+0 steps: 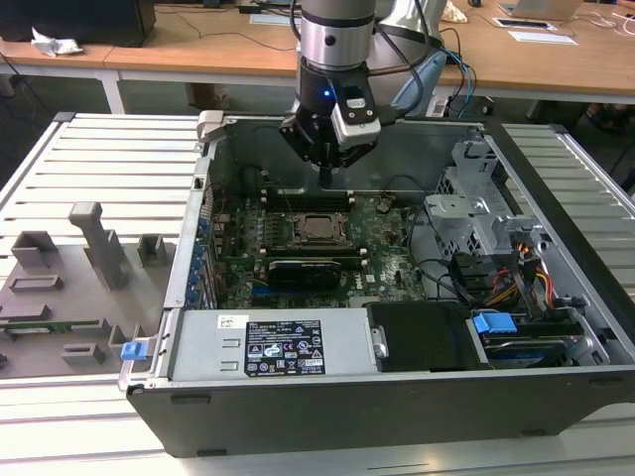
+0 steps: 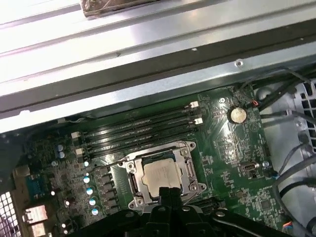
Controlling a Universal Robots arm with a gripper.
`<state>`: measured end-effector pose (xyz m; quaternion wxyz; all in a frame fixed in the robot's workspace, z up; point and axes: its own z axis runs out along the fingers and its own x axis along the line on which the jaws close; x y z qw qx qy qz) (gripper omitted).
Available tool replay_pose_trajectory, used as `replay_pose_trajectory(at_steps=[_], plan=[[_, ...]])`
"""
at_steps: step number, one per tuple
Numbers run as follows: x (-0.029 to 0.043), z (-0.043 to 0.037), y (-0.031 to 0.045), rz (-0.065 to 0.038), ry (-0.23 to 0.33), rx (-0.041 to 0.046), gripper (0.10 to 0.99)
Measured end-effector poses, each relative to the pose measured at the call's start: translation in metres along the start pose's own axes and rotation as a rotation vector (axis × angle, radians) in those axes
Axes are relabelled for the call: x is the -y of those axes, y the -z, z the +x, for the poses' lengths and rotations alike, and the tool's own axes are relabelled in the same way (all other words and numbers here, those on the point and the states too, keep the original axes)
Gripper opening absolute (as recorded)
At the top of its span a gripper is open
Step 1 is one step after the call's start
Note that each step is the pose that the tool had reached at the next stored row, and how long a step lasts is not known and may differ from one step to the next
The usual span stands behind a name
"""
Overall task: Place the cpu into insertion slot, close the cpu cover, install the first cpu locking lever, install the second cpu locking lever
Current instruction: 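Install the first cpu locking lever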
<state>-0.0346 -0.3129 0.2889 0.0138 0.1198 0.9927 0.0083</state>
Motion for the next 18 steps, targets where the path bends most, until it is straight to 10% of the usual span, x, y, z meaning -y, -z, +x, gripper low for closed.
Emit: replay_pose_trajectory(at_steps=[12, 18], plan=[[0.0003, 0.001, -0.0016, -0.023, 0.201, -0.0179, 0.106], [0.0058, 0.0237, -0.0037, -0.027, 0.201, -0.0164, 0.106]])
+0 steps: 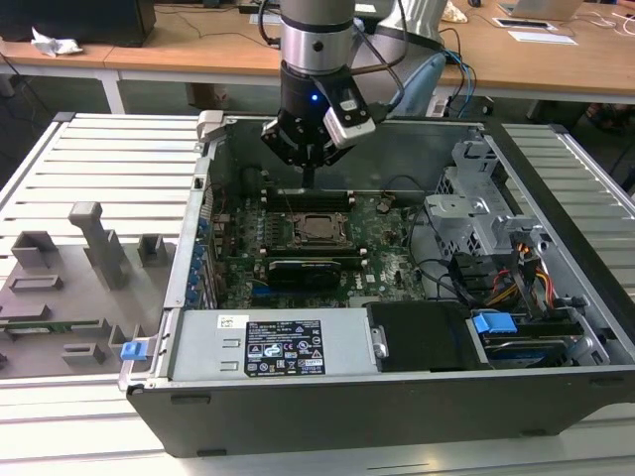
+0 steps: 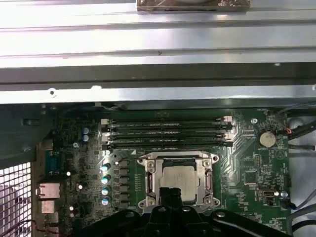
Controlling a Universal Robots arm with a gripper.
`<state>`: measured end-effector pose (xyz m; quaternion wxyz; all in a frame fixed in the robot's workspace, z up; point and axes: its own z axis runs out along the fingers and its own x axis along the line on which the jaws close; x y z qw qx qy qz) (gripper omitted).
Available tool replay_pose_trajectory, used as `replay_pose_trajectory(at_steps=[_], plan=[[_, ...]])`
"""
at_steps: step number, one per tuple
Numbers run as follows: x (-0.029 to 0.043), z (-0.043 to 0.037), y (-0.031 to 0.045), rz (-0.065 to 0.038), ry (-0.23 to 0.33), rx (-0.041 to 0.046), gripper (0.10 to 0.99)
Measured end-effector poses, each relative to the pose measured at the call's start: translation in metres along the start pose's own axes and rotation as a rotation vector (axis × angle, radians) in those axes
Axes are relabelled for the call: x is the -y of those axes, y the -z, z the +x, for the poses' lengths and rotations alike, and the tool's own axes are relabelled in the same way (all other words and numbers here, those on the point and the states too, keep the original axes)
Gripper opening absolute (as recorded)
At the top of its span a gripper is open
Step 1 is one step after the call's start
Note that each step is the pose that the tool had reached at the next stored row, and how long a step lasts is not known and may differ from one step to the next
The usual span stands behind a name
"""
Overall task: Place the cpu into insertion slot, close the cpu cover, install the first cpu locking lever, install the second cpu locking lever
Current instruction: 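Install the first cpu locking lever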
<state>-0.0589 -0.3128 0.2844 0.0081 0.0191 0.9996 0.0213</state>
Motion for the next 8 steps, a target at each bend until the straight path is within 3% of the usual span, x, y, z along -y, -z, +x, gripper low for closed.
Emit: replay_pose_trajectory(at_steps=[5, 8], plan=[[0.0003, 0.0055, -0.0039, 0.0, 0.004, 0.0027, 0.106], [0.0004, 0.0058, -0.006, -0.001, 0.045, 0.0009, 0.106]])
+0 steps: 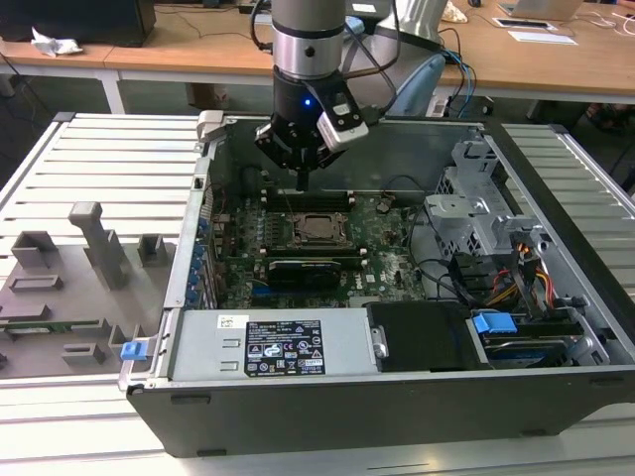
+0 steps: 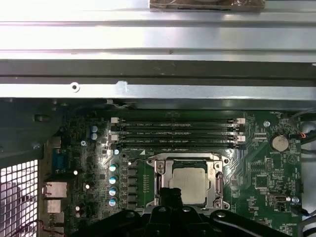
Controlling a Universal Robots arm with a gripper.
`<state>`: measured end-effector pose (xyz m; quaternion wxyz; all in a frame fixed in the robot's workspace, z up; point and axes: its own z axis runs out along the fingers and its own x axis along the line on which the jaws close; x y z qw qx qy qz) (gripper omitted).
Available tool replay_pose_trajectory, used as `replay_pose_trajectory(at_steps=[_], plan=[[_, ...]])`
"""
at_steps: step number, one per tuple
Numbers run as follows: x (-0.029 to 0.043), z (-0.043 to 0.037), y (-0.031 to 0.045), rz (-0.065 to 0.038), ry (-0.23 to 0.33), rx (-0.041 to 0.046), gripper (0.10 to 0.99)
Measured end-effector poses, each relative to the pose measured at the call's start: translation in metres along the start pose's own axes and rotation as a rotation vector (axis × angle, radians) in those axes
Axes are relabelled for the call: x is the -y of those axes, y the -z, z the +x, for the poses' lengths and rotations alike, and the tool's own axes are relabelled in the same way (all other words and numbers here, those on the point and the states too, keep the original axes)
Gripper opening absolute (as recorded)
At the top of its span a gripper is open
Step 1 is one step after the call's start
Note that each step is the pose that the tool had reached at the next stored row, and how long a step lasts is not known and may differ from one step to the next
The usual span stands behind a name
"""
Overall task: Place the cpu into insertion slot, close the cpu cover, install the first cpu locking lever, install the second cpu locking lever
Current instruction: 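Install the first cpu locking lever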
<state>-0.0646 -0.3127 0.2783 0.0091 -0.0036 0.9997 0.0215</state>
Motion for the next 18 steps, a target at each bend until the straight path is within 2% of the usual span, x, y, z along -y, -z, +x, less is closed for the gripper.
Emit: replay_pose_trajectory(at_steps=[9, 18], plan=[[-0.0012, 0.0223, -0.0037, 0.0, 0.01, -0.0002, 0.106], [-0.0036, 0.0353, -0.0101, 0.0, 0.009, -0.0004, 0.106]])
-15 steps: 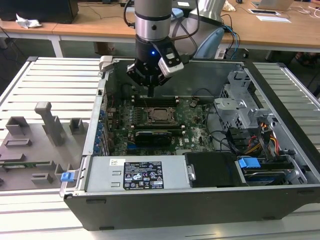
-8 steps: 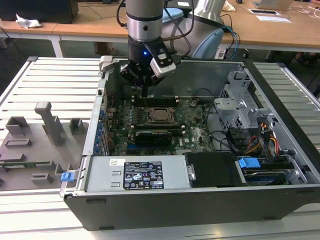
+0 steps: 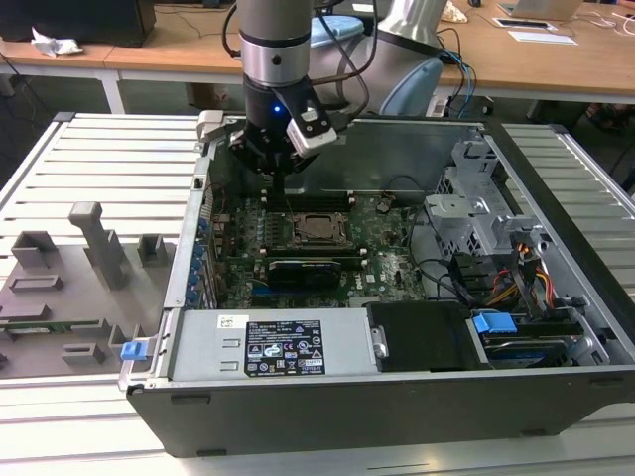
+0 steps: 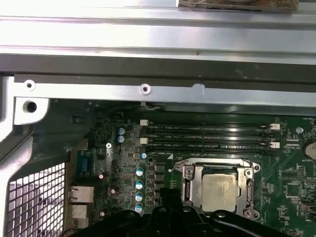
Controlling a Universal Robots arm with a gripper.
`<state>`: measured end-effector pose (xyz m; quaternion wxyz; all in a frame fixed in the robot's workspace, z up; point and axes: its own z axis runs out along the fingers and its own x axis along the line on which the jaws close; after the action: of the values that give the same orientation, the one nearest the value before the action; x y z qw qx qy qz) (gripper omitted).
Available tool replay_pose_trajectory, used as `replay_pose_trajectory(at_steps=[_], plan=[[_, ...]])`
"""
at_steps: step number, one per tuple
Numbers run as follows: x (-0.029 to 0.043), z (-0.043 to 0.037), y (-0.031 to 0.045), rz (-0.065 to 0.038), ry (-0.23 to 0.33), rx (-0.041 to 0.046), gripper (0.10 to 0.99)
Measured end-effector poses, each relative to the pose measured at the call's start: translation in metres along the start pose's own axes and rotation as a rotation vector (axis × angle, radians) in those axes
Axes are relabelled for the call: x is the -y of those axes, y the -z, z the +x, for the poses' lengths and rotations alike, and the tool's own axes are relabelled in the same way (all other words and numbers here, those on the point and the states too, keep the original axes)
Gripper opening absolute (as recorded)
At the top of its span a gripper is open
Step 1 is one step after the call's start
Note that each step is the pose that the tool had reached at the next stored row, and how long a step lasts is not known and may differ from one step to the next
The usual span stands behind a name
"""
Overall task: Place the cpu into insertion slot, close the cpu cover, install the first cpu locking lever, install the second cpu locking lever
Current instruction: 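Install the first cpu locking lever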
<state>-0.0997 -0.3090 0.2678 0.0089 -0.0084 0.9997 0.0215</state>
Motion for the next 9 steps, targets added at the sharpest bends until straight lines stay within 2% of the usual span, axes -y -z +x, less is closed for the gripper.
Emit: replay_pose_trajectory(at_steps=[4, 6, 9], plan=[[-0.004, 0.0053, -0.0022, 0.0, 0.0, 0.0, 0.106], [-0.0091, 0.008, -0.0048, 0.0, 0.0, 0.0001, 0.106], [-0.0157, 0.008, -0.0074, 0.0, 0.004, -0.0003, 0.106]])
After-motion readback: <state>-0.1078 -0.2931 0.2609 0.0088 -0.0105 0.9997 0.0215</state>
